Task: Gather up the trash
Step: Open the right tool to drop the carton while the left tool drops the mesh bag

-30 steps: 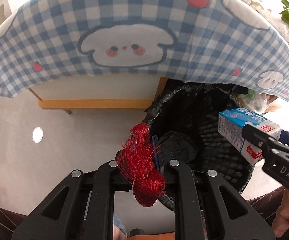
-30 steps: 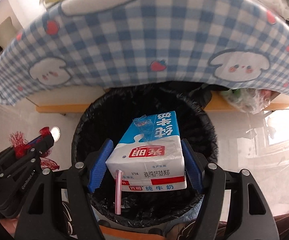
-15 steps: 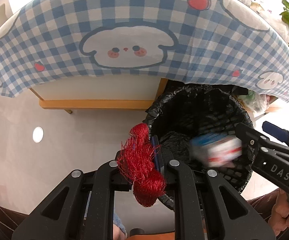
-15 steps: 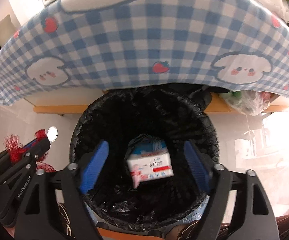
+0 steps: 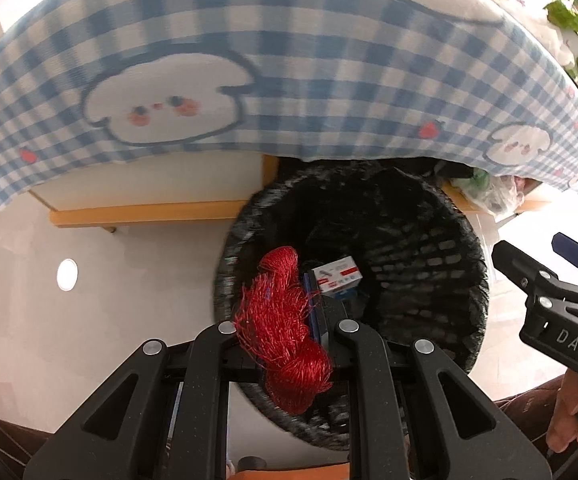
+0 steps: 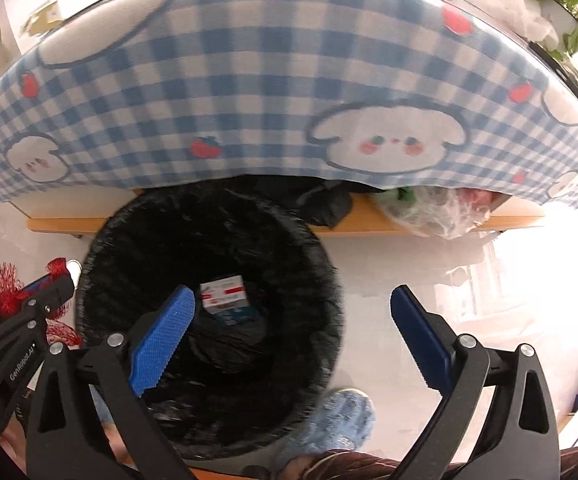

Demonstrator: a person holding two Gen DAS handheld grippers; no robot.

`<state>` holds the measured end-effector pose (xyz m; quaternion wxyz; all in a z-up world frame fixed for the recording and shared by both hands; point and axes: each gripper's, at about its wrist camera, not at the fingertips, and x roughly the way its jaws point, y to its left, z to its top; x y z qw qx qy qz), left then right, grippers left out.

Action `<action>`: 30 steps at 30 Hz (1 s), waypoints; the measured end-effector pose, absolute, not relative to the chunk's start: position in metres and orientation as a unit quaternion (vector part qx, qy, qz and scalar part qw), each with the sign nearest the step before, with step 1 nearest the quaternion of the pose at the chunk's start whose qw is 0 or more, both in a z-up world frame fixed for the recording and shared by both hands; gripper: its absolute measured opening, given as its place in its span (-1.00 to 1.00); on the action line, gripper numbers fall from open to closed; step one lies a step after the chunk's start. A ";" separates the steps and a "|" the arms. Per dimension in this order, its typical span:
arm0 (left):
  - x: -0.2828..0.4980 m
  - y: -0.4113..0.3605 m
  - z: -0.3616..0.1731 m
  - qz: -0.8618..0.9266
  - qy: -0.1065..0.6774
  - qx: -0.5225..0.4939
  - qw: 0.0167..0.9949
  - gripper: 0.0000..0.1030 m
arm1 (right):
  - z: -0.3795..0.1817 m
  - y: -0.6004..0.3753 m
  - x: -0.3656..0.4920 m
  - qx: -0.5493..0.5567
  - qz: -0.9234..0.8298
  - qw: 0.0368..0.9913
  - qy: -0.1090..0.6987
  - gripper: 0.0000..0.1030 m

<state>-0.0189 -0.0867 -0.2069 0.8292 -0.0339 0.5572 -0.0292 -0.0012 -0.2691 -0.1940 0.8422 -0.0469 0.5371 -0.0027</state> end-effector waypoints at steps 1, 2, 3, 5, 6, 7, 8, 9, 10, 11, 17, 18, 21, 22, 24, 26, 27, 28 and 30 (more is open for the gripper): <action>-0.017 -0.093 -0.208 -0.032 0.558 -0.028 0.829 -0.72 | -0.194 -0.274 -0.001 -0.049 -0.006 0.842 0.537 0.83; -0.015 -0.098 -0.211 -0.034 0.559 -0.026 0.828 -0.72 | -0.196 -0.278 -0.003 -0.051 -0.008 0.842 0.537 0.83; -0.013 -0.102 -0.212 -0.037 0.561 -0.025 0.827 -0.72 | -0.196 -0.281 -0.003 -0.053 -0.010 0.842 0.537 0.83; -0.010 -0.110 -0.216 -0.042 0.564 -0.022 0.825 -0.72 | -0.196 -0.289 -0.003 -0.051 -0.015 0.842 0.537 0.83; -0.010 -0.113 -0.217 -0.045 0.565 -0.020 0.824 -0.72 | -0.195 -0.294 -0.003 -0.047 -0.019 0.843 0.536 0.83; -0.008 -0.117 -0.218 -0.049 0.566 -0.018 0.823 -0.72 | -0.196 -0.296 -0.002 -0.045 -0.021 0.843 0.536 0.83; -0.008 -0.120 -0.219 -0.051 0.567 -0.015 0.822 -0.72 | -0.196 -0.302 -0.001 -0.041 -0.024 0.842 0.537 0.83; -0.007 -0.124 -0.221 -0.054 0.568 -0.013 0.821 -0.72 | -0.197 -0.306 -0.001 -0.037 -0.027 0.842 0.538 0.83; -0.007 -0.127 -0.221 -0.056 0.568 -0.012 0.821 -0.72 | -0.196 -0.310 -0.001 -0.034 -0.030 0.842 0.538 0.83; -0.006 -0.130 -0.222 -0.058 0.570 -0.010 0.820 -0.72 | -0.197 -0.314 -0.002 -0.030 -0.034 0.842 0.538 0.83; -0.004 -0.147 -0.227 -0.070 0.571 -0.004 0.818 -0.72 | -0.193 -0.323 -0.005 -0.019 -0.042 0.844 0.534 0.83; -0.004 -0.149 -0.228 -0.071 0.572 -0.003 0.817 -0.72 | -0.192 -0.325 -0.006 -0.016 -0.043 0.844 0.534 0.83; -0.002 -0.154 -0.230 -0.075 0.574 -0.002 0.816 -0.72 | -0.192 -0.331 -0.007 -0.008 -0.047 0.845 0.533 0.83; -0.002 -0.156 -0.230 -0.077 0.574 -0.002 0.815 -0.71 | -0.192 -0.333 -0.007 -0.005 -0.049 0.844 0.533 0.83; -0.001 -0.158 -0.230 -0.077 0.573 -0.003 0.816 -0.68 | -0.192 -0.336 -0.008 0.001 -0.052 0.844 0.533 0.83; 0.000 -0.159 -0.229 -0.075 0.570 -0.005 0.818 -0.57 | -0.193 -0.338 -0.009 0.004 -0.054 0.844 0.533 0.83; 0.000 -0.159 -0.228 -0.073 0.569 -0.006 0.819 -0.55 | -0.193 -0.338 -0.009 0.004 -0.054 0.845 0.532 0.83; 0.000 -0.157 -0.227 -0.071 0.567 -0.005 0.821 -0.51 | -0.192 -0.338 -0.010 0.004 -0.054 0.846 0.531 0.83; -0.001 -0.155 -0.222 -0.066 0.563 -0.002 0.824 -0.36 | -0.192 -0.337 -0.010 0.004 -0.053 0.847 0.528 0.83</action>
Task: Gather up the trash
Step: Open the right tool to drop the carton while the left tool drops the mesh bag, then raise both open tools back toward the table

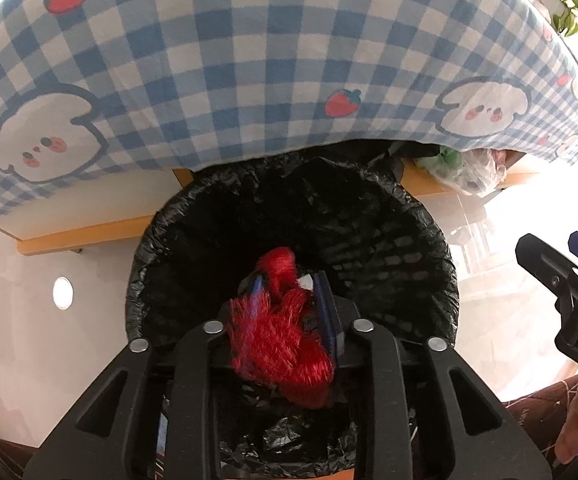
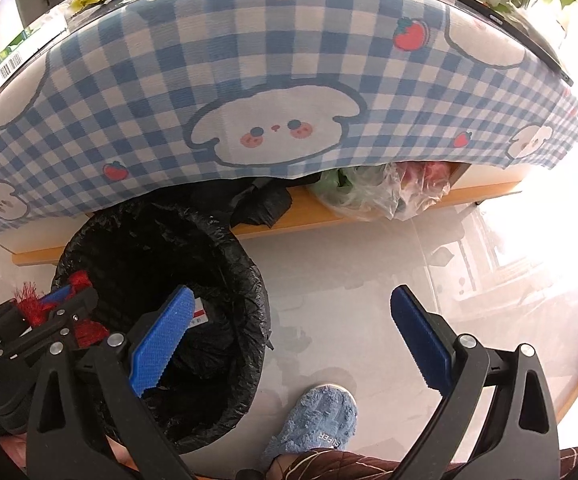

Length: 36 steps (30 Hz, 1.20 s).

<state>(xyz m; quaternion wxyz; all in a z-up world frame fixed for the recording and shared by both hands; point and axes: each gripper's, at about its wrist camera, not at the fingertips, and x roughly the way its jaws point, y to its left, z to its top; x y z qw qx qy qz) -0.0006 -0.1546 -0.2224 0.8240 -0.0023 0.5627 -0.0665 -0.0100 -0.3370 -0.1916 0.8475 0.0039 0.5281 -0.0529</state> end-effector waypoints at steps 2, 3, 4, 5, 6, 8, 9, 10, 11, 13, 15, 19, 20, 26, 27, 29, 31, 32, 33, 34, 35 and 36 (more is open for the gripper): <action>-0.001 -0.154 -0.219 -0.057 0.554 0.003 0.831 0.02 | -0.191 -0.336 -0.010 0.003 -0.051 0.849 0.526 0.83; -0.002 -0.152 -0.218 -0.055 0.551 0.004 0.833 0.04 | -0.190 -0.334 -0.010 0.002 -0.051 0.849 0.526 0.83; -0.002 -0.150 -0.217 -0.056 0.550 0.002 0.833 0.07 | -0.190 -0.333 -0.010 0.000 -0.049 0.850 0.525 0.83; -0.002 -0.147 -0.215 -0.056 0.550 -0.002 0.833 0.19 | -0.188 -0.331 -0.010 -0.002 -0.048 0.850 0.524 0.83; -0.002 -0.144 -0.214 -0.055 0.548 -0.004 0.834 0.25 | -0.187 -0.329 -0.011 -0.003 -0.046 0.851 0.523 0.83; -0.003 -0.139 -0.208 -0.051 0.542 -0.003 0.839 0.34 | -0.184 -0.326 -0.011 -0.006 -0.044 0.852 0.521 0.84; -0.003 -0.138 -0.206 -0.049 0.539 0.000 0.841 0.38 | -0.182 -0.324 -0.011 -0.008 -0.042 0.853 0.520 0.83; -0.004 -0.136 -0.202 -0.046 0.536 0.002 0.843 0.50 | -0.180 -0.322 -0.011 -0.009 -0.040 0.854 0.518 0.83; -0.004 -0.134 -0.198 -0.043 0.530 0.003 0.847 0.57 | -0.179 -0.321 -0.010 -0.010 -0.039 0.855 0.517 0.84; -0.005 -0.127 -0.189 -0.038 0.522 -0.002 0.852 0.66 | -0.173 -0.316 -0.011 -0.012 -0.036 0.860 0.509 0.84; -0.006 -0.123 -0.180 -0.032 0.515 -0.003 0.857 0.77 | -0.169 -0.313 -0.011 -0.014 -0.035 0.864 0.502 0.83; -0.009 -0.110 -0.159 -0.026 0.497 -0.001 0.867 0.87 | -0.157 -0.309 -0.012 -0.004 -0.030 0.871 0.490 0.84; -0.010 -0.107 -0.155 -0.024 0.494 0.000 0.869 0.88 | -0.154 -0.308 -0.011 0.001 -0.029 0.872 0.488 0.84; -0.016 -0.090 -0.128 -0.015 0.479 -0.004 0.878 0.88 | -0.131 -0.298 -0.011 0.005 -0.028 0.884 0.467 0.84; -0.019 -0.087 -0.124 -0.015 0.477 -0.006 0.879 0.88 | -0.128 -0.296 -0.012 0.002 -0.027 0.885 0.464 0.84; -0.022 -0.081 -0.113 -0.017 0.473 -0.012 0.881 0.88 | -0.118 -0.286 -0.013 -0.007 -0.019 0.890 0.455 0.84; -0.025 -0.075 -0.103 -0.015 0.467 -0.014 0.884 0.88 | -0.110 -0.278 -0.014 -0.013 -0.013 0.894 0.447 0.84; -0.026 -0.070 -0.096 -0.011 0.464 -0.016 0.886 0.88 | -0.105 -0.274 -0.015 -0.017 -0.010 0.897 0.442 0.84; -0.030 -0.068 -0.092 -0.010 0.462 -0.019 0.887 0.88 | -0.100 -0.270 -0.015 -0.019 -0.007 0.898 0.439 0.84; -0.031 -0.063 -0.088 -0.009 0.460 -0.024 0.887 0.88 | -0.095 -0.266 -0.015 -0.019 -0.002 0.899 0.437 0.84; -0.031 -0.058 -0.082 -0.004 0.458 -0.028 0.889 0.88 | -0.091 -0.262 -0.014 -0.019 0.002 0.900 0.435 0.84; -0.032 -0.053 -0.079 0.000 0.456 -0.029 0.889 0.88 | -0.088 -0.259 -0.014 -0.020 0.004 0.901 0.432 0.84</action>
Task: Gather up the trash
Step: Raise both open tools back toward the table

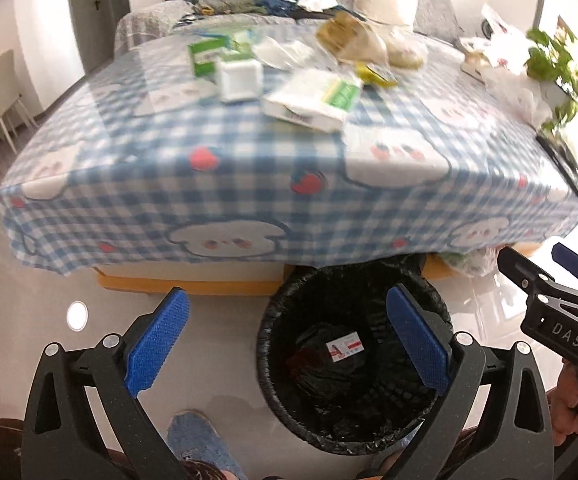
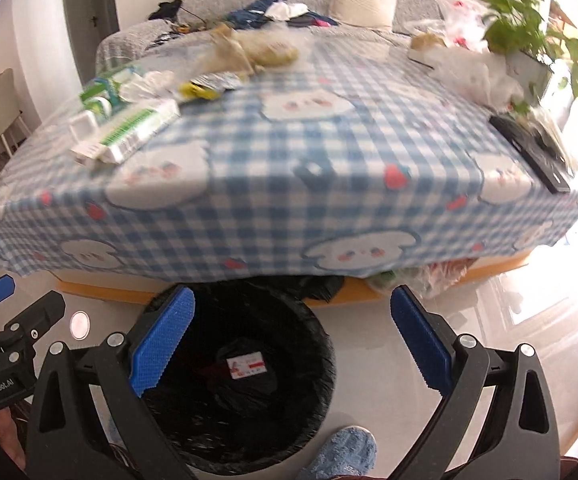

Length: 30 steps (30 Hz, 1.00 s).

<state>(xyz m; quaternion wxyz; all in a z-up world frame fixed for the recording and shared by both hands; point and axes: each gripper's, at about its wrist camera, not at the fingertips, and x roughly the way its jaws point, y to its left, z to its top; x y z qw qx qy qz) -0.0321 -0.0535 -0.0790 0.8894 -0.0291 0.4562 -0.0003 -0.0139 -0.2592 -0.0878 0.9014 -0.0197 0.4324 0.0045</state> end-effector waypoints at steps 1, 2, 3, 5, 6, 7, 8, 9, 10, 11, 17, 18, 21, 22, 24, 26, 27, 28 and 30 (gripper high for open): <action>-0.033 -0.049 -0.076 0.003 0.453 -0.030 0.891 0.88 | -0.083 -0.255 -0.014 -0.021 0.007 0.903 0.429 0.84; -0.034 -0.044 -0.070 0.008 0.450 -0.031 0.892 0.88 | -0.079 -0.251 -0.013 -0.022 0.010 0.904 0.427 0.84; -0.034 -0.041 -0.067 0.011 0.448 -0.032 0.893 0.88 | -0.075 -0.248 -0.012 -0.022 0.014 0.905 0.425 0.84; -0.033 -0.033 -0.061 0.016 0.447 -0.035 0.894 0.88 | -0.065 -0.239 -0.009 -0.026 0.020 0.908 0.418 0.84; -0.033 -0.030 -0.059 0.018 0.448 -0.036 0.893 0.88 | -0.060 -0.236 -0.008 -0.028 0.023 0.909 0.415 0.84; -0.033 -0.028 -0.058 0.019 0.447 -0.036 0.894 0.88 | -0.055 -0.232 -0.008 -0.029 0.026 0.911 0.411 0.84; -0.031 -0.024 -0.055 0.022 0.446 -0.038 0.894 0.88 | -0.050 -0.229 -0.007 -0.030 0.029 0.913 0.407 0.84; -0.031 -0.023 -0.054 0.023 0.446 -0.039 0.894 0.88 | -0.045 -0.226 -0.005 -0.032 0.030 0.915 0.402 0.84; -0.028 -0.019 -0.051 0.023 0.446 -0.043 0.894 0.88 | -0.040 -0.224 -0.004 -0.034 0.032 0.916 0.397 0.84; -0.027 -0.016 -0.048 0.023 0.445 -0.047 0.894 0.88 | -0.036 -0.223 -0.003 -0.035 0.034 0.917 0.395 0.83; -0.009 -0.003 -0.035 0.036 0.438 -0.061 0.896 0.88 | -0.022 -0.224 0.014 -0.029 0.038 0.920 0.388 0.83; -0.005 -0.001 -0.033 0.037 0.437 -0.061 0.897 0.88 | -0.021 -0.225 0.018 -0.027 0.038 0.921 0.388 0.83; 0.006 0.003 -0.029 0.041 0.436 -0.059 0.897 0.88 | -0.015 -0.228 0.028 -0.021 0.037 0.922 0.385 0.83; 0.009 0.004 -0.028 0.042 0.436 -0.059 0.897 0.88 | -0.014 -0.229 0.031 -0.021 0.036 0.923 0.383 0.83; 0.018 0.007 -0.024 0.043 0.434 -0.058 0.898 0.87 | -0.011 -0.230 0.038 -0.021 0.036 0.924 0.381 0.83; 0.026 0.010 -0.021 0.045 0.433 -0.056 0.898 0.87 | -0.009 -0.232 0.046 -0.020 0.036 0.923 0.382 0.83; 0.030 0.011 -0.019 0.045 0.433 -0.056 0.898 0.87 | -0.009 -0.232 0.051 -0.020 0.036 0.923 0.383 0.83; 0.035 0.011 -0.017 0.046 0.433 -0.055 0.899 0.87 | -0.008 -0.232 0.057 -0.020 0.037 0.923 0.384 0.83; 0.048 0.010 -0.013 0.049 0.432 -0.046 0.900 0.87 | -0.007 -0.231 0.066 -0.022 0.037 0.922 0.384 0.83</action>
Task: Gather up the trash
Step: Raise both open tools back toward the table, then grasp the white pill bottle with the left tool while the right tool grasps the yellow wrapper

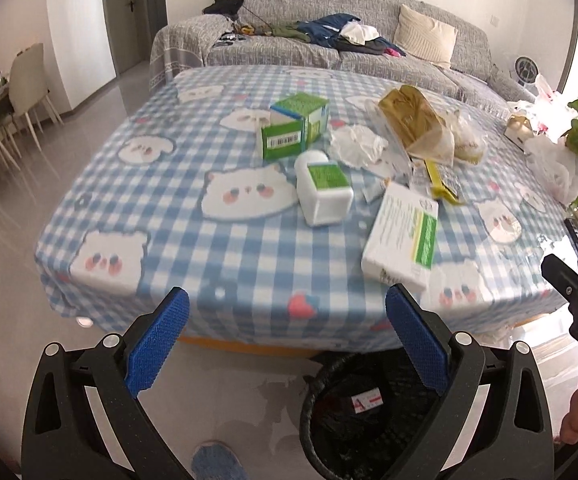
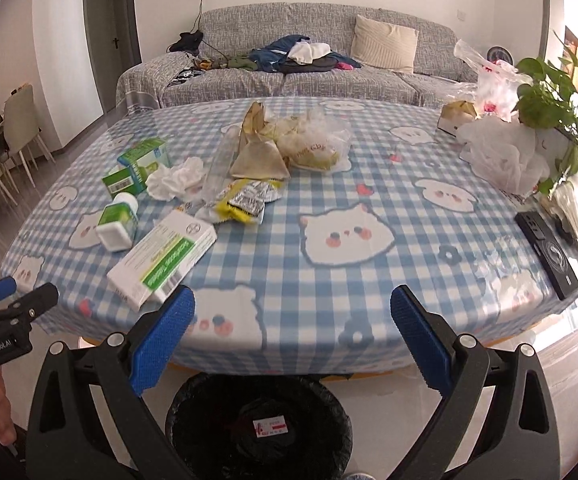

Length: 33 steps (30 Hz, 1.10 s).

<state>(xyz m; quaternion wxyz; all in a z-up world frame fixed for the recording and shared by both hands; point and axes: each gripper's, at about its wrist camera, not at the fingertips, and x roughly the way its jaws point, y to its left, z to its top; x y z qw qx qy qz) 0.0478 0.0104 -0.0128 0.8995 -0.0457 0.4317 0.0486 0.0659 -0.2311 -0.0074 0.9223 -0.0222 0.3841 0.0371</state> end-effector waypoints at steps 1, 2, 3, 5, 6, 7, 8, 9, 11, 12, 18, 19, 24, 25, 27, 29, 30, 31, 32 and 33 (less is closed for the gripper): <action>0.052 0.010 -0.012 0.049 0.432 -0.043 0.900 0.87 | -0.007 -0.230 0.072 -0.024 0.036 0.922 0.384 0.83; 0.060 0.010 -0.011 0.050 0.433 -0.040 0.899 0.87 | -0.007 -0.229 0.077 -0.026 0.036 0.922 0.384 0.83; 0.066 0.010 -0.012 0.049 0.435 -0.040 0.898 0.87 | -0.007 -0.228 0.082 -0.027 0.037 0.922 0.384 0.83; 0.079 0.009 -0.013 0.048 0.439 -0.041 0.896 0.86 | -0.009 -0.225 0.096 -0.030 0.038 0.922 0.385 0.83; 0.087 0.009 -0.014 0.048 0.441 -0.040 0.896 0.86 | -0.010 -0.223 0.103 -0.031 0.039 0.921 0.386 0.83; 0.092 0.007 -0.015 0.048 0.441 -0.038 0.895 0.86 | -0.011 -0.222 0.110 -0.031 0.040 0.921 0.387 0.83; 0.098 0.007 -0.016 0.048 0.442 -0.038 0.895 0.86 | -0.012 -0.221 0.116 -0.030 0.041 0.920 0.389 0.83; 0.103 0.006 -0.018 0.047 0.444 -0.038 0.894 0.86 | -0.014 -0.220 0.123 -0.030 0.042 0.919 0.391 0.82; 0.115 0.004 -0.021 0.045 0.448 -0.037 0.892 0.86 | -0.018 -0.218 0.136 -0.032 0.043 0.917 0.395 0.77; 0.120 0.003 -0.023 0.045 0.450 -0.036 0.891 0.86 | -0.019 -0.217 0.143 -0.030 0.045 0.916 0.398 0.75; 0.144 -0.002 -0.028 0.048 0.455 -0.034 0.889 0.82 | -0.027 -0.213 0.174 -0.013 0.054 0.911 0.409 0.68; 0.147 -0.002 -0.029 0.049 0.455 -0.034 0.889 0.82 | -0.028 -0.213 0.177 -0.010 0.055 0.910 0.411 0.67; 0.163 -0.001 -0.036 0.052 0.462 -0.037 0.884 0.78 | -0.037 -0.208 0.196 0.012 0.065 0.901 0.428 0.56; 0.167 -0.001 -0.039 0.051 0.465 -0.040 0.883 0.76 | -0.039 -0.207 0.200 0.014 0.066 0.900 0.431 0.54; 0.172 -0.001 -0.042 0.051 0.469 -0.042 0.881 0.73 | -0.042 -0.205 0.207 0.015 0.067 0.897 0.437 0.49; 0.177 0.000 -0.045 0.050 0.474 -0.044 0.878 0.66 | -0.047 -0.203 0.214 0.019 0.069 0.894 0.442 0.46; 0.179 0.000 -0.047 0.050 0.476 -0.044 0.877 0.65 | -0.049 -0.202 0.217 0.020 0.070 0.892 0.445 0.42; 0.182 0.000 -0.048 0.049 0.477 -0.045 0.876 0.62 | -0.050 -0.201 0.221 0.020 0.071 0.891 0.447 0.39; 0.183 0.000 -0.049 0.048 0.478 -0.044 0.876 0.57 | -0.052 -0.200 0.224 0.021 0.073 0.890 0.449 0.38; 0.185 -0.001 -0.050 0.047 0.478 -0.043 0.876 0.55 | -0.053 -0.199 0.227 0.022 0.074 0.889 0.450 0.36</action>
